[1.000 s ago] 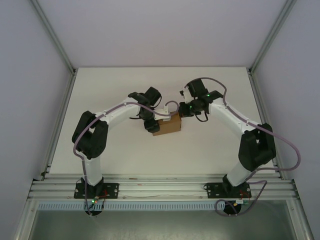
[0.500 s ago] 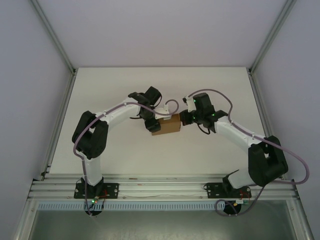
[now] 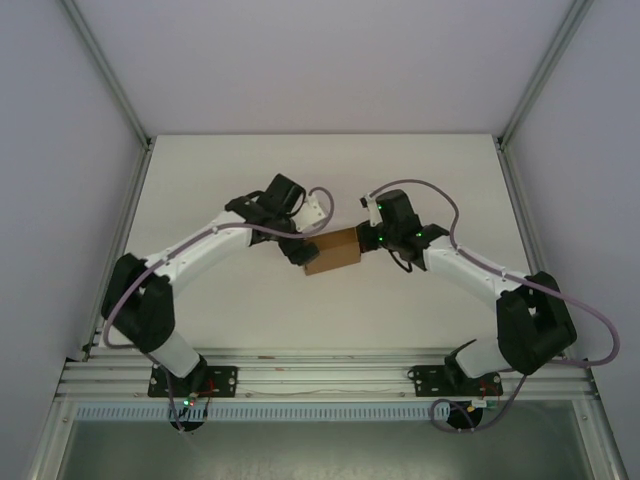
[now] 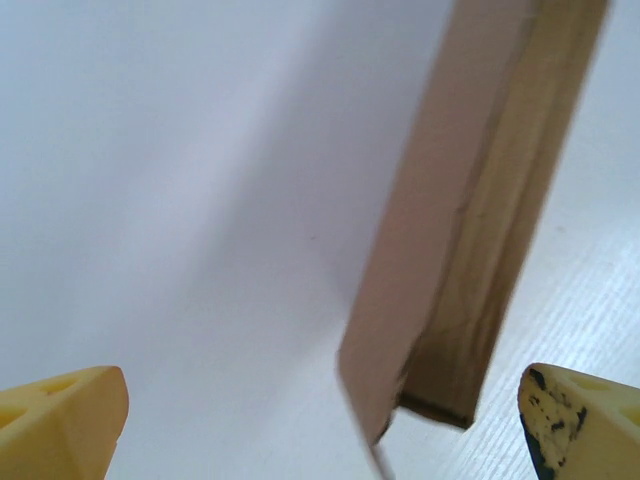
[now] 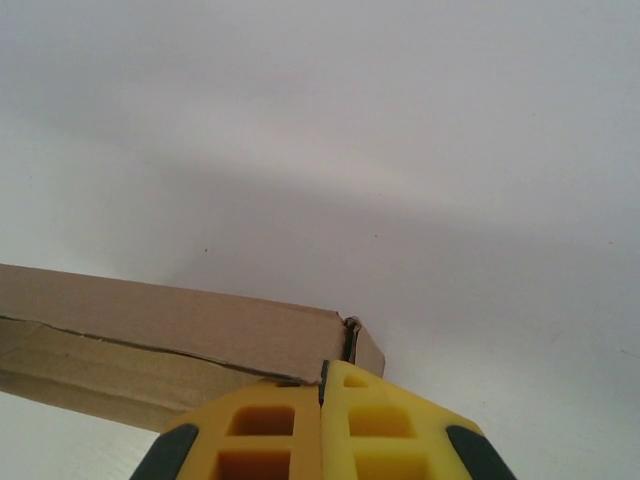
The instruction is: Assemble paper box
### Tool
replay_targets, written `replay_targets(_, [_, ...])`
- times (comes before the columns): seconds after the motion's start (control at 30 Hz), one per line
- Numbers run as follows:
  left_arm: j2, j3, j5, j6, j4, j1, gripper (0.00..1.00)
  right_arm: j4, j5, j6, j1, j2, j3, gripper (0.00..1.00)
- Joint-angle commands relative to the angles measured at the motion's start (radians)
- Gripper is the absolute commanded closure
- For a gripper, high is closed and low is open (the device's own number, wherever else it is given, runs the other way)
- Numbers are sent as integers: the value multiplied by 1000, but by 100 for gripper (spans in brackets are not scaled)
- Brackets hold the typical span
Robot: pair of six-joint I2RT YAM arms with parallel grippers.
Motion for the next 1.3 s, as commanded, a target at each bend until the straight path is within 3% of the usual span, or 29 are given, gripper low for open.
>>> replay_targets(0.0, [-49,-60,-112,-226,40,2,8,-127,73,56,25,14,14,100])
replay_targets(0.1, [-68,-96,-44,-278,54,2,24,-144,84,73,47,21,28,100])
replay_targets(0.2, [-68,-118,6,-290,81,-4,34,-164,94,95,57,26,44,100])
replay_targets(0.57, [-65,-92,21,-366,73,-10,86,-190,140,149,86,8,54,100])
replay_targets(0.7, [-53,-74,-42,-489,58,-18,100,-198,167,165,100,7,65,100])
replay_targets(1.0, [21,35,-56,-877,-49,-18,100,-274,386,376,188,13,117,100])
replay_targets(1.13, [38,24,10,-903,-17,-19,100,-236,387,400,196,13,100,100])
replay_targets(1.27, [36,28,-10,-926,-22,-26,100,-245,394,404,199,27,108,100])
